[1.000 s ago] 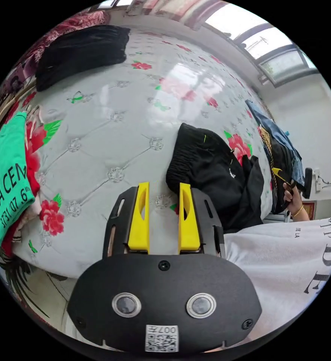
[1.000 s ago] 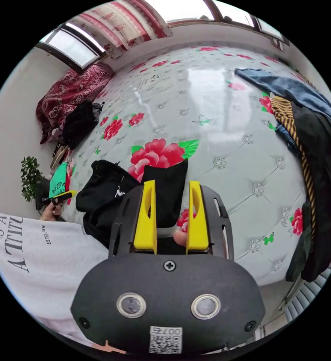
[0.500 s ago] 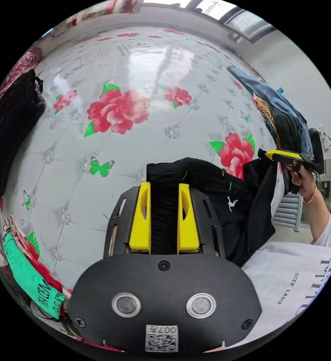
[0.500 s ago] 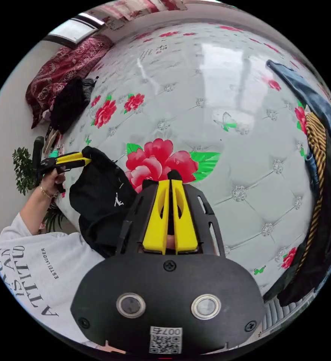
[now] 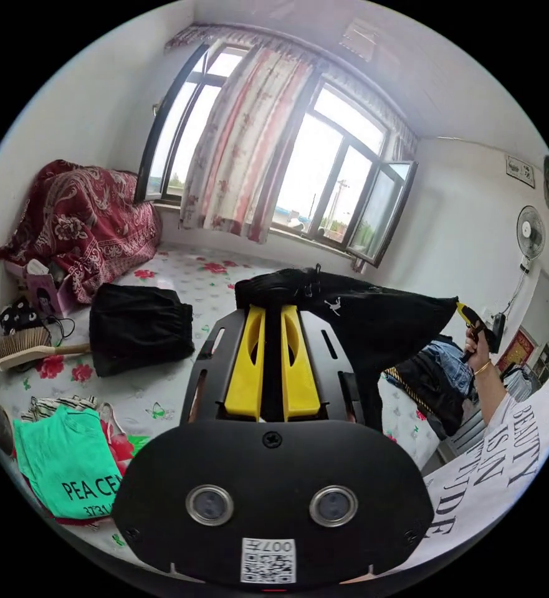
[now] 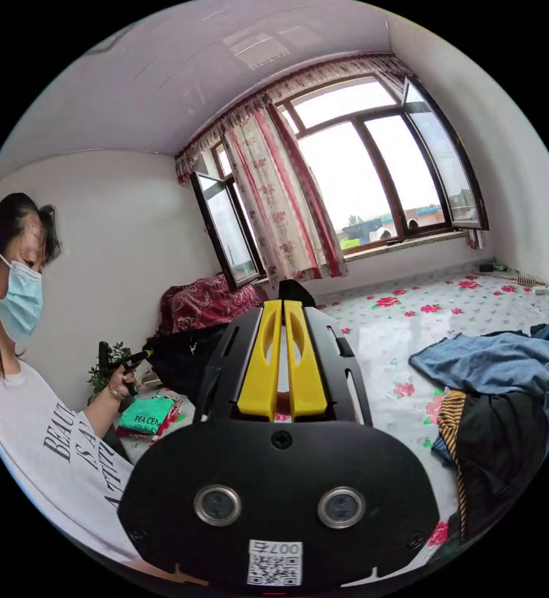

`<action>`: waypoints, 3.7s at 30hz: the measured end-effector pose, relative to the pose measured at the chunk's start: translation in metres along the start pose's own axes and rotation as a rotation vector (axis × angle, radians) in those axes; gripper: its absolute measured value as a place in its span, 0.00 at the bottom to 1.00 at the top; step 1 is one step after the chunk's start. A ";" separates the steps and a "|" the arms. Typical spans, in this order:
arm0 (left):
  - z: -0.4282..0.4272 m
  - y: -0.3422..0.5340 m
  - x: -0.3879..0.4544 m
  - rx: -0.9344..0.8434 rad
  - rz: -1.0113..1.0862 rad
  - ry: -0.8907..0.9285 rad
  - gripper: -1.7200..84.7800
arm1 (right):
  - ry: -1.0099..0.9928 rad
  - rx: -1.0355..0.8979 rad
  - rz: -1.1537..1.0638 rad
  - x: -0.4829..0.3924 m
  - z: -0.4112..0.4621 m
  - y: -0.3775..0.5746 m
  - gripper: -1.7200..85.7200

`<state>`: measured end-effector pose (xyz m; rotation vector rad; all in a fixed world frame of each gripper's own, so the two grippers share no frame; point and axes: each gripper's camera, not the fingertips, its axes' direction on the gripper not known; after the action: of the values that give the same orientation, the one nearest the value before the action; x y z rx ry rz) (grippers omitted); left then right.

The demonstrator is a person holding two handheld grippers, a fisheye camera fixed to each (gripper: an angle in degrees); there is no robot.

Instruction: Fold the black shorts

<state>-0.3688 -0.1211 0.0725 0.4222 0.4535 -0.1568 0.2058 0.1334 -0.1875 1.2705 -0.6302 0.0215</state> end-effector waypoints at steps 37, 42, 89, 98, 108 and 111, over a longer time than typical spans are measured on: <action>0.141 0.118 -0.072 -0.607 -0.309 -0.375 0.16 | 0.216 -0.764 0.465 0.186 0.222 0.283 0.09; 0.179 0.123 -0.067 -0.709 -0.284 -0.355 0.16 | 0.256 -0.880 0.382 0.192 0.257 0.307 0.11; 0.149 0.043 -0.042 -0.741 -0.213 -0.284 0.08 | -0.057 -1.036 -0.258 0.016 0.405 0.440 0.04; 0.179 0.089 -0.020 -0.971 -0.064 -0.316 0.08 | -0.315 -1.370 -0.355 -0.082 0.492 0.574 0.06; 0.104 0.113 -0.014 -1.060 -0.174 -0.310 0.09 | -0.157 -1.175 -0.308 0.003 0.467 0.489 0.07; 0.095 0.083 -0.013 -0.911 -0.160 -0.381 0.08 | 0.047 -1.071 -0.257 0.073 0.494 0.436 0.07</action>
<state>-0.3236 -0.0865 0.1856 -0.5344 0.1460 -0.1640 -0.0985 -0.1910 0.3034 0.2965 -0.3321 -0.4444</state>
